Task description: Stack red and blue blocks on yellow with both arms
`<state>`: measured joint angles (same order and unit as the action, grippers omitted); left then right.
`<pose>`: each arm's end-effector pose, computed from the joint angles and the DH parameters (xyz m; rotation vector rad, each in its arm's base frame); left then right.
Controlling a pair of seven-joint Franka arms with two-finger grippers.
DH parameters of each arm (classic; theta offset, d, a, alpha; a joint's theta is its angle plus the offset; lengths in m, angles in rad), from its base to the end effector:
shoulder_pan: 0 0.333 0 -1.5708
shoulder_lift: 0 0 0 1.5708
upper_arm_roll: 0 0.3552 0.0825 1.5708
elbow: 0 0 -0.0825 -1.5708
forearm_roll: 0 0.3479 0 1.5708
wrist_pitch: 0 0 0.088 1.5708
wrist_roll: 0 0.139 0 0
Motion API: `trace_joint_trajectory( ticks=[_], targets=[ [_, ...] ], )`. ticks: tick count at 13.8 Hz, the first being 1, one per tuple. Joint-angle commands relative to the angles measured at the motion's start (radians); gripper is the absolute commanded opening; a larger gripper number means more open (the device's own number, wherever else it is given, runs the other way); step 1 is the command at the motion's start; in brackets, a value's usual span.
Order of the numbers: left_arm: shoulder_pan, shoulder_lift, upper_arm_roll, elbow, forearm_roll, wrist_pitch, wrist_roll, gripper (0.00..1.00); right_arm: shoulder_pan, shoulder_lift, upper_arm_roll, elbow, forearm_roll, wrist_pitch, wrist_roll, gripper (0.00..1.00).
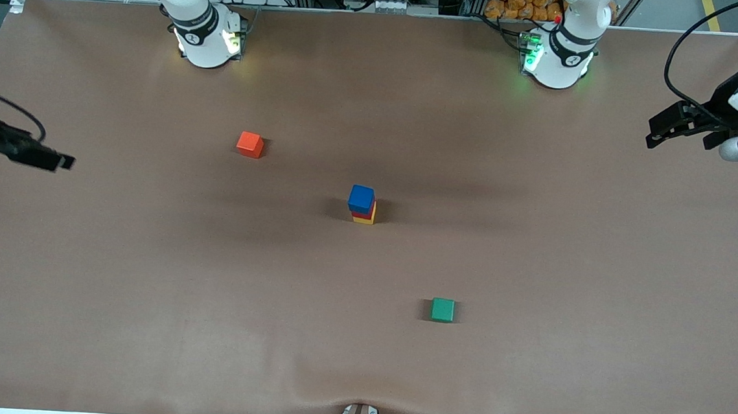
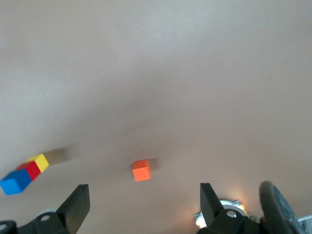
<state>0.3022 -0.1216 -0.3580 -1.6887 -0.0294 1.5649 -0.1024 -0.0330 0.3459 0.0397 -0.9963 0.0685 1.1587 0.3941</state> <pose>0.4748 -0.0424 0.6362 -3.1268 -0.0769 0.0137 0.5792 0.0094 0.6463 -3.0344 0.5629 0.3018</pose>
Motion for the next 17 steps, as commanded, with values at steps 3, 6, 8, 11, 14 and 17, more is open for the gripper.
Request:
trace_joint_trajectory(
  ticks=[3, 6, 8, 11, 14, 17],
  targets=[
    [0.009, -0.038, -0.003, -0.035, -0.001, 0.015, 0.018, 1.00, -0.002, -0.214, 0.008, -0.250, -0.030, 0.071, -0.086, 1.00],
    [0.009, -0.047, -0.003, -0.040, -0.001, 0.017, 0.018, 1.00, 0.013, -0.353, 0.011, -0.457, -0.044, 0.168, -0.093, 1.00],
    [0.009, -0.047, -0.003, -0.040, -0.001, 0.017, 0.018, 1.00, 0.015, -0.386, 0.006, -0.513, -0.044, 0.196, -0.110, 1.00],
    [0.011, -0.046, -0.001, -0.037, -0.001, 0.017, 0.018, 1.00, 0.008, -0.406, 0.002, -0.554, -0.044, 0.254, -0.173, 1.00],
    [0.012, -0.041, -0.001, -0.035, -0.001, 0.023, 0.018, 1.00, 0.015, -0.409, 0.003, -0.564, -0.052, 0.263, -0.189, 1.00],
    [0.011, -0.038, -0.001, -0.035, -0.001, 0.027, 0.018, 1.00, 0.013, -0.395, 0.005, -0.532, -0.062, 0.279, -0.192, 1.00]
  ],
)
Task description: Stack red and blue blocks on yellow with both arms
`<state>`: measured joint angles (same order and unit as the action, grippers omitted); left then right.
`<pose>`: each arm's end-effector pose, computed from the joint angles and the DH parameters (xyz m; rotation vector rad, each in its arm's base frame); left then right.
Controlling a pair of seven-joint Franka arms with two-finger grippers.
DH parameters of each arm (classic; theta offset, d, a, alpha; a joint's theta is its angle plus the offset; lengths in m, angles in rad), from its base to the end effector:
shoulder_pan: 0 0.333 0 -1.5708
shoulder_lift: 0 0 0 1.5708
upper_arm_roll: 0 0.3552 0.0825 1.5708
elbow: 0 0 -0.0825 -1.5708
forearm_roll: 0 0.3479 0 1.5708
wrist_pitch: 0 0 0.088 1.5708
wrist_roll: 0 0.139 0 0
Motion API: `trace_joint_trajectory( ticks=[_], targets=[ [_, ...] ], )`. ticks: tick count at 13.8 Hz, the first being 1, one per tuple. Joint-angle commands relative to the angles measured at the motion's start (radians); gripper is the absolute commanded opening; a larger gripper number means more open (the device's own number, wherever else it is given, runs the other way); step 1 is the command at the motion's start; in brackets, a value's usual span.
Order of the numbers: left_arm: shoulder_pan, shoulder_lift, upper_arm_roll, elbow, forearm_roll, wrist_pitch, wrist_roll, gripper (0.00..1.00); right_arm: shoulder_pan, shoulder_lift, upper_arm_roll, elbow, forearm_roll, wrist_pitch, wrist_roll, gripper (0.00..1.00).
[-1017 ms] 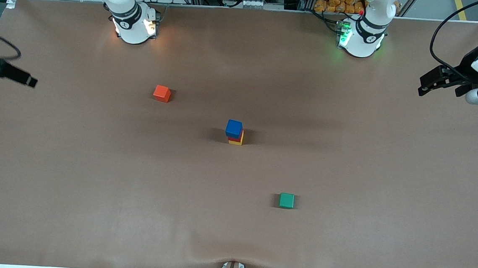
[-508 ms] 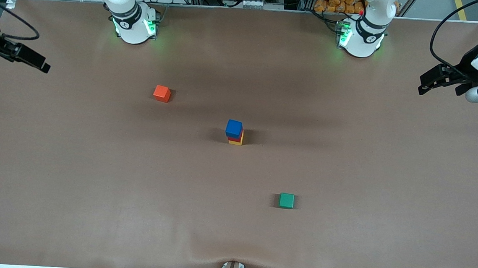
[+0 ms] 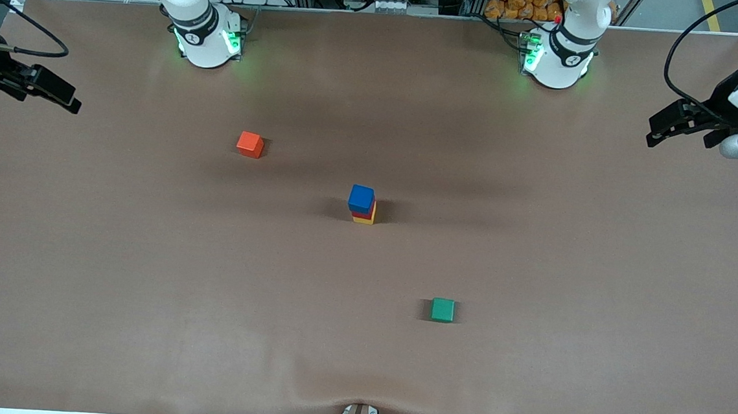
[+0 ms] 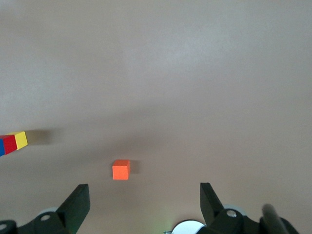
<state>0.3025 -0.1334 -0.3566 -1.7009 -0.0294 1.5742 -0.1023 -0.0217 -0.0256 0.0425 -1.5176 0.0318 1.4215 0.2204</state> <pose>0.4721 -0.0424 0.6369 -3.1234 -0.0801 0.0004 0.4915 0.0154 0.6550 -3.1027 0.3051 0.1149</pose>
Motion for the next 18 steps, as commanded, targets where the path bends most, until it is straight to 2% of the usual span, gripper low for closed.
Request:
trace_joint_trajectory(
  ticks=[1, 3, 14, 18],
  targets=[
    [0.010, -0.025, -0.002, -0.025, -0.001, 0.026, 0.018, 1.00, 0.009, -0.020, 0.005, 0.005, -0.053, 0.016, -0.030, 1.00],
    [0.010, -0.022, -0.002, -0.025, -0.001, 0.026, 0.018, 1.00, 0.017, -0.019, 0.005, 0.011, -0.082, 0.016, -0.085, 1.00],
    [0.000, -0.008, -0.027, -0.091, -0.001, 0.073, 0.018, 1.00, 0.011, -0.014, 0.002, 0.007, -0.075, 0.004, -0.073, 1.00],
    [0.003, -0.014, -0.030, -0.088, -0.001, 0.072, 0.018, 1.00, 0.011, -0.014, 0.002, 0.007, -0.070, 0.007, -0.073, 1.00]
  ],
)
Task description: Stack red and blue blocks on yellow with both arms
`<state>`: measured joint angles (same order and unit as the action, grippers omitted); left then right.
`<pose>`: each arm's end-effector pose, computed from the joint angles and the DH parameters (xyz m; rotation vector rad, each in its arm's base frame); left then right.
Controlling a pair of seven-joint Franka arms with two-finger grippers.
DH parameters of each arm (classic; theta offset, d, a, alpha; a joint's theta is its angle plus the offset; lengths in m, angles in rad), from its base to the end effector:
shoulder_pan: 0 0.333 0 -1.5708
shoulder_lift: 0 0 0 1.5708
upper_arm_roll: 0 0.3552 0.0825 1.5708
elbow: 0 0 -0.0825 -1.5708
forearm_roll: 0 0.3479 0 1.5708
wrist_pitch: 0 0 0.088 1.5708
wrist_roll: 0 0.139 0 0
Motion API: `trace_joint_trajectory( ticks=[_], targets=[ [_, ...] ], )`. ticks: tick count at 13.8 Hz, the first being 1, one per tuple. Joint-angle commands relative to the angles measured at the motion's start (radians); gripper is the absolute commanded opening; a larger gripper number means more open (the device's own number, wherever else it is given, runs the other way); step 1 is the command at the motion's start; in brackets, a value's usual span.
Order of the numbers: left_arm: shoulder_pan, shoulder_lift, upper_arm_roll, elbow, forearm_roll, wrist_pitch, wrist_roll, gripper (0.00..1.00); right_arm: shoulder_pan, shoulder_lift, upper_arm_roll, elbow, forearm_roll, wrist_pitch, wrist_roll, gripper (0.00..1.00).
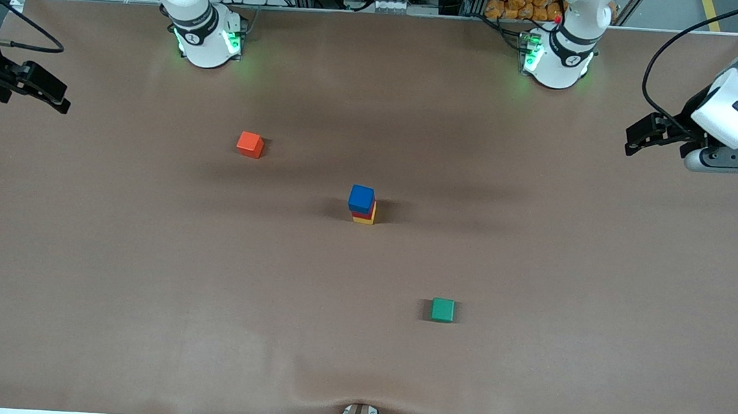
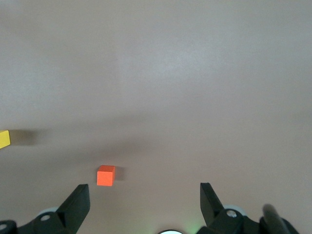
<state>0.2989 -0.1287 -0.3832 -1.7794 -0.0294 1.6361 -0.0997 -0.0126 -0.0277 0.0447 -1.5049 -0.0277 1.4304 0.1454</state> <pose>0.4751 -0.0558 0.6052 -3.1205 -0.0329 0.0343 0.4926 0.0121 0.6621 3.1028 -0.1811 -0.0685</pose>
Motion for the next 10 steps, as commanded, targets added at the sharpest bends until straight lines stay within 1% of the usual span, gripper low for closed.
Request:
trace_joint_trajectory(
  ticks=[1, 8, 10],
  targets=[
    [0.006, -0.022, -0.003, -0.009, -0.001, 0.007, 0.015, 1.00, 0.000, -0.012, 0.000, -0.006, -0.009, -0.002, 0.003, 1.00],
    [0.008, -0.022, -0.003, -0.002, -0.003, -0.005, 0.009, 1.00, 0.000, -0.012, -0.002, -0.006, 0.008, 0.004, 0.003, 1.00],
    [0.011, -0.017, -0.002, 0.017, -0.003, -0.010, 0.017, 1.00, 0.000, -0.012, -0.002, -0.006, 0.018, 0.004, 0.003, 1.00]
  ],
)
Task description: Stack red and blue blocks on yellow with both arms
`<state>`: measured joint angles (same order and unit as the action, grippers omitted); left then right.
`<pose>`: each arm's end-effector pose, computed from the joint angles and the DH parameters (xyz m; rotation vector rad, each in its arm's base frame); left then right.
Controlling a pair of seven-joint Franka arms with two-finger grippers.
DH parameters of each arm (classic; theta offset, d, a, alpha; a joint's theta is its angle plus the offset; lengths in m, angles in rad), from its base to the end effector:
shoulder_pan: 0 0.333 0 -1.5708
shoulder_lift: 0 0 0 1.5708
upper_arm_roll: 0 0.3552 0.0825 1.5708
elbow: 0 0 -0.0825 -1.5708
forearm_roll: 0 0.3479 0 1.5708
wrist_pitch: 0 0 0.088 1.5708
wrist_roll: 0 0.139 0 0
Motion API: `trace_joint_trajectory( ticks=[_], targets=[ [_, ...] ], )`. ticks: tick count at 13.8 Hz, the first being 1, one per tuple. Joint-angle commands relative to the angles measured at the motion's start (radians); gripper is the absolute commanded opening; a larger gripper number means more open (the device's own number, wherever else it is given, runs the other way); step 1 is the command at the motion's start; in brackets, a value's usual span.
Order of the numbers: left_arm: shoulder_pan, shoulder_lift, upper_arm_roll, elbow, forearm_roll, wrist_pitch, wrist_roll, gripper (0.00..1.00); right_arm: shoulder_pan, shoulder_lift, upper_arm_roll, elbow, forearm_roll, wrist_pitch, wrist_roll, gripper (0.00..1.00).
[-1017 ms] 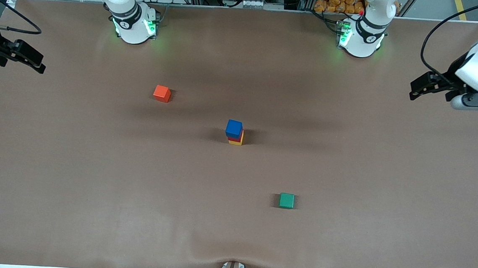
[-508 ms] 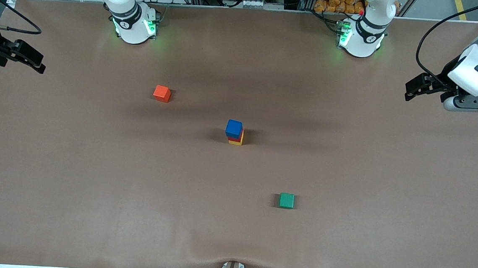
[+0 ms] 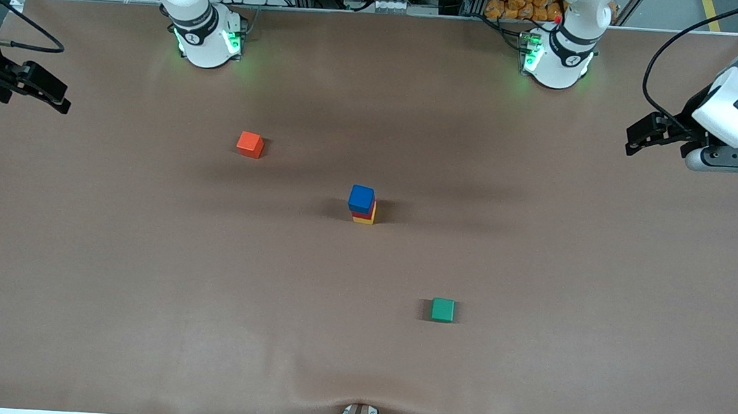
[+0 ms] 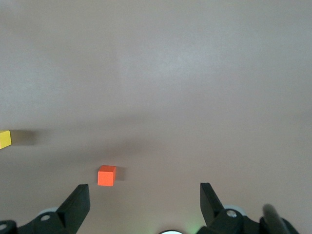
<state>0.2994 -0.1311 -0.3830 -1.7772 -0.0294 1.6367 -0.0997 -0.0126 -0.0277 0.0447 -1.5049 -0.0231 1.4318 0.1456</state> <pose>0.4748 -0.0557 0.6073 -3.1201 -0.0339 0.0264 0.4927 0.0128 0.6622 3.1075 -0.1808 -0.0671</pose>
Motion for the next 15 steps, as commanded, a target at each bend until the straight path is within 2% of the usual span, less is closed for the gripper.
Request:
trace_joint_trajectory(
  ticks=[1, 8, 15],
  targets=[
    [0.010, -0.010, -0.004, 0.031, -0.003, -0.014, 0.011, 1.00, 0.000, -0.012, -0.002, -0.006, 0.017, 0.002, 0.003, 1.00],
    [0.010, -0.009, -0.002, 0.093, 0.000, -0.100, 0.009, 1.00, 0.000, -0.012, -0.002, -0.008, 0.023, 0.006, 0.000, 1.00],
    [0.010, -0.010, -0.002, 0.114, 0.000, -0.161, 0.000, 1.00, 0.000, -0.012, -0.002, -0.008, 0.023, 0.012, -0.015, 1.00]
  ],
)
